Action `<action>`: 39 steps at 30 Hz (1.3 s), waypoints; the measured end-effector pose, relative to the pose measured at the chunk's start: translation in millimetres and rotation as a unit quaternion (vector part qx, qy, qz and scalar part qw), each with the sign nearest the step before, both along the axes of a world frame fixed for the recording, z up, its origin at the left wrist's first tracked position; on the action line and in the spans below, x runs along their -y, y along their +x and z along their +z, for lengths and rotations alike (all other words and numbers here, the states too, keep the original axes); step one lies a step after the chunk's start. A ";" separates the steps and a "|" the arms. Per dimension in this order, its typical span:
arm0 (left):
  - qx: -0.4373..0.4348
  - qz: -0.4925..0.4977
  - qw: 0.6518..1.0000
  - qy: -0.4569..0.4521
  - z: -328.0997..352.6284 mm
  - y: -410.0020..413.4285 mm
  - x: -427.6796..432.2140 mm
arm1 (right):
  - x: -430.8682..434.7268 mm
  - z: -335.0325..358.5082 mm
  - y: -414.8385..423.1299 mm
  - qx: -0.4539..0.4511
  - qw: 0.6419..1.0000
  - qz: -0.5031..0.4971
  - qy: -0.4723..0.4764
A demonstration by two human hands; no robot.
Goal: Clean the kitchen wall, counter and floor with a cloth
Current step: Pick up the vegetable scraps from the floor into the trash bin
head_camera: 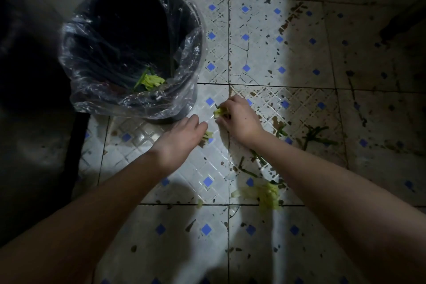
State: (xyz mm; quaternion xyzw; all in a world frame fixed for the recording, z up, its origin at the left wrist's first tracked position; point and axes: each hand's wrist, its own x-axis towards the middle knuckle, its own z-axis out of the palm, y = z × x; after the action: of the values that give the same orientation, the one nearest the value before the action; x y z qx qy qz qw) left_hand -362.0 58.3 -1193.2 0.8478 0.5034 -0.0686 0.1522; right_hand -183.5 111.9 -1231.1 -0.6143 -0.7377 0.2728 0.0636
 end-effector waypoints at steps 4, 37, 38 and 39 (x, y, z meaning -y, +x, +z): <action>0.011 0.010 1.000 0.017 -0.6 -3.7 1.7 | 6.3 4.7 -4.3 0.038 0.999 0.034 0.013; -0.015 -0.035 0.999 0.019 38.2 29.0 1.1 | 35.5 47.1 78.1 0.043 0.997 -0.054 0.039; -0.009 -0.039 0.999 0.024 36.2 31.6 0.9 | 39.6 48.7 82.9 0.037 0.997 -0.066 0.034; -0.005 -0.043 0.999 0.028 34.1 34.4 1.0 | 44.4 48.9 87.4 0.033 0.996 -0.076 0.034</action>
State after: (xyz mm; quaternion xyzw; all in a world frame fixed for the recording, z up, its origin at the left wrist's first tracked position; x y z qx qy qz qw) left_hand -327.6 57.3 -1159.1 0.8722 0.4691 -0.0653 0.1222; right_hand -96.1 67.6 -1182.2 -0.6748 -0.6994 0.2214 0.0805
